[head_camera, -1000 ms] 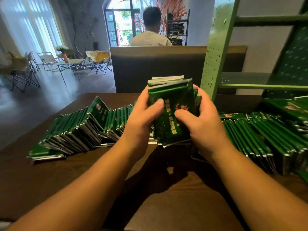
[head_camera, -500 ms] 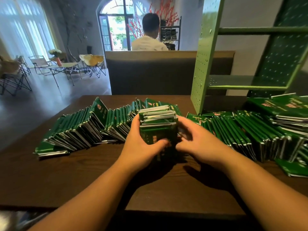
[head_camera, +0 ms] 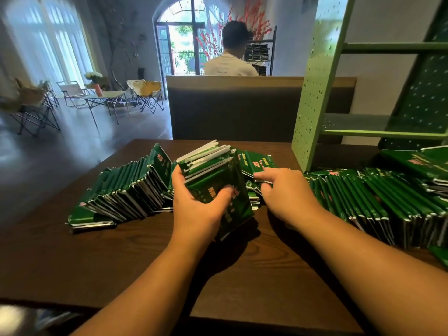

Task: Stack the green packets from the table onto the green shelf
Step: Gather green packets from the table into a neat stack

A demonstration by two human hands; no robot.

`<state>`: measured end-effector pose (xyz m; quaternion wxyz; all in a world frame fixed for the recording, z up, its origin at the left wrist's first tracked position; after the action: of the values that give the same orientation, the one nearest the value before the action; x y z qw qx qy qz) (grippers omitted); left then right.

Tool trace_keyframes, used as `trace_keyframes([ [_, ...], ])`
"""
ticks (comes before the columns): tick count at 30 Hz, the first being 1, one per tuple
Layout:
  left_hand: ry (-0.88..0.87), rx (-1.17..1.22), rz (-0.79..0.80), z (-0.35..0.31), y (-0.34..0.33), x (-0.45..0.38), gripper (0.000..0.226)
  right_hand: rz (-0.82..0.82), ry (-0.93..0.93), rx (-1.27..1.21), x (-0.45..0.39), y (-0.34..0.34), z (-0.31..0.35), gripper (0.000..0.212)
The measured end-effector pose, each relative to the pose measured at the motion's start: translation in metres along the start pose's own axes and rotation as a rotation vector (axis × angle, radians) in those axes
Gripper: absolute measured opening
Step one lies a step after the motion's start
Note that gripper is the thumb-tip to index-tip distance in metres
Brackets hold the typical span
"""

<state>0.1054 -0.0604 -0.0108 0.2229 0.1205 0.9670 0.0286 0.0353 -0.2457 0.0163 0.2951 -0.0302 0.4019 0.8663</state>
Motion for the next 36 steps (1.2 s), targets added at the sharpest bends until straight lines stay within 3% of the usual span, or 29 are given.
trace_keyframes([
  [6,-0.001,-0.025,0.026,0.001,-0.004,-0.001,0.075,-0.124,0.038,-0.109,0.003,0.009,-0.002,0.008],
  [10,-0.002,-0.018,0.03,0.004,-0.004,-0.003,0.074,-0.201,-0.001,-0.174,0.005,0.017,-0.002,0.027],
  [14,0.011,-0.01,0.02,0.006,-0.003,-0.002,0.074,-0.278,-0.142,-0.289,0.003,0.024,-0.021,0.02],
  [19,0.028,-0.007,0.027,0.008,-0.003,-0.002,0.076,-0.175,-0.431,-1.098,0.009,0.009,-0.026,0.052],
  [21,0.042,-0.009,0.018,0.009,-0.002,-0.002,0.081,-0.19,-0.396,-1.3,0.014,0.017,-0.014,0.044],
  [23,0.064,-0.017,0.006,0.013,-0.001,-0.003,0.09,-0.142,-0.291,-1.455,0.019,0.02,0.002,0.022],
  [25,0.077,-0.064,-0.019,0.015,0.0,-0.005,0.096,-0.071,-0.202,-1.406,0.024,0.015,0.013,0.008],
  [28,0.088,-0.093,-0.04,0.019,0.001,-0.007,0.083,-0.054,-0.019,-0.957,0.028,0.013,0.022,0.028],
  [30,0.072,-0.115,0.001,0.019,-0.002,-0.009,0.077,-0.018,0.057,-0.82,0.031,0.01,0.03,0.042],
  [33,0.032,-0.101,0.042,0.015,-0.006,-0.008,0.07,-0.075,0.196,-0.528,0.03,0.018,0.033,0.039],
  [36,-0.047,-0.076,0.11,0.0,-0.014,-0.004,0.066,0.097,0.134,-0.67,0.03,0.0,0.021,0.048],
])
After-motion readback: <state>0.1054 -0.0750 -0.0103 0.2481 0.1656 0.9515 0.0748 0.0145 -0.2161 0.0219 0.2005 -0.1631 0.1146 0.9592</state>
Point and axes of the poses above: each hand's wrist, its own x-axis away from the middle knuckle, its own y-axis out of the back of the hand, z = x × y, the point moved 9 cm from there along -x, towards the middle knuckle, and after that the axes turned 14 degrees about -x, right-handed, at the moved point
